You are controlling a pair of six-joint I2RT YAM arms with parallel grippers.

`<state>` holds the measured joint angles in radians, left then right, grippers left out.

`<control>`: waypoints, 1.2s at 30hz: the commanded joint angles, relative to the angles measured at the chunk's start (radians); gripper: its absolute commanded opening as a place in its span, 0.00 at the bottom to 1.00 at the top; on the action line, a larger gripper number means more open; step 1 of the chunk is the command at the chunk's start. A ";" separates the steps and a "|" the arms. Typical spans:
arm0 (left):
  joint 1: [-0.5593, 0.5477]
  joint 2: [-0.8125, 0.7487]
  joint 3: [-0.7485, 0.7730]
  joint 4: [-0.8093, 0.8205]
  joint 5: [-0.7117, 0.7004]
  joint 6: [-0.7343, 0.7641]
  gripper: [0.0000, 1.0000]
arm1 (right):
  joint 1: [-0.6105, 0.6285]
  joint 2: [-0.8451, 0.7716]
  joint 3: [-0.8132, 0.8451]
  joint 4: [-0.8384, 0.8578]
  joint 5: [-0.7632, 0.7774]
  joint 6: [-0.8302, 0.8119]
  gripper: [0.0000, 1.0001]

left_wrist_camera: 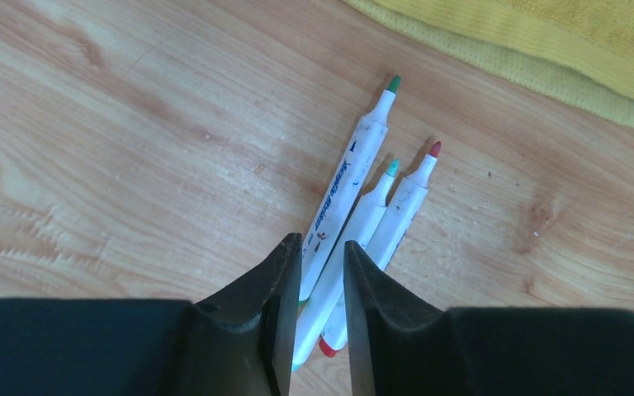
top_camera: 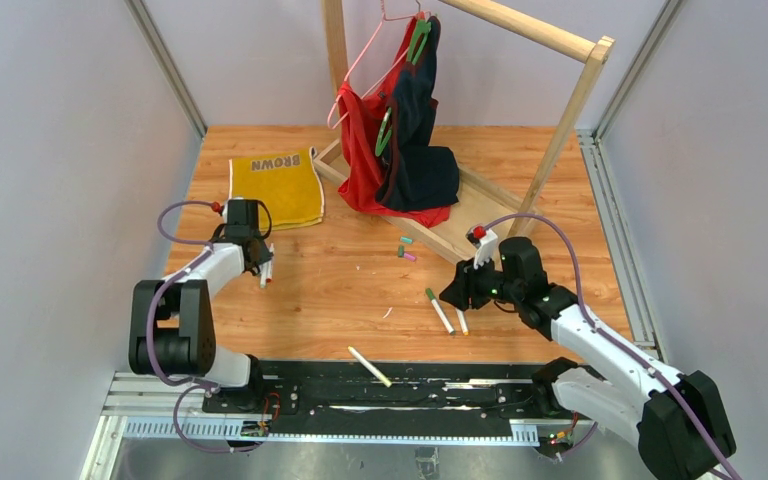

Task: Insert the pens into the pen caps
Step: Pick up the pen from the center of the board.

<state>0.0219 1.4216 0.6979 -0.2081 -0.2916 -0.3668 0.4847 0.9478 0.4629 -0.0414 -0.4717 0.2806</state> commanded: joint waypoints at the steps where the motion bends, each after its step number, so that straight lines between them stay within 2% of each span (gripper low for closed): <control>1: 0.020 0.036 0.049 -0.032 0.009 0.016 0.28 | -0.024 -0.011 -0.015 0.025 -0.017 0.000 0.41; 9: 0.034 0.042 0.050 -0.035 0.017 0.021 0.29 | -0.029 -0.005 -0.021 0.037 -0.025 0.004 0.41; 24: 0.039 0.175 0.121 -0.111 0.059 0.076 0.30 | -0.038 -0.003 -0.033 0.049 -0.040 0.012 0.41; 26: 0.039 0.179 0.122 -0.114 0.051 0.078 0.24 | -0.039 -0.003 -0.036 0.051 -0.041 0.013 0.41; 30: 0.039 0.138 0.102 -0.111 0.001 0.081 0.02 | -0.042 -0.008 -0.043 0.056 -0.047 0.019 0.41; 33: 0.038 0.073 0.071 -0.091 -0.019 0.085 0.00 | -0.041 -0.016 -0.048 0.062 -0.045 0.019 0.41; 36: 0.031 -0.020 0.033 -0.040 0.020 0.089 0.00 | -0.043 -0.020 -0.051 0.069 -0.044 0.010 0.41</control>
<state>0.0513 1.5185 0.7708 -0.2863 -0.2749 -0.2920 0.4622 0.9459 0.4282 -0.0025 -0.5022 0.2909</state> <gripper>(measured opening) 0.122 0.407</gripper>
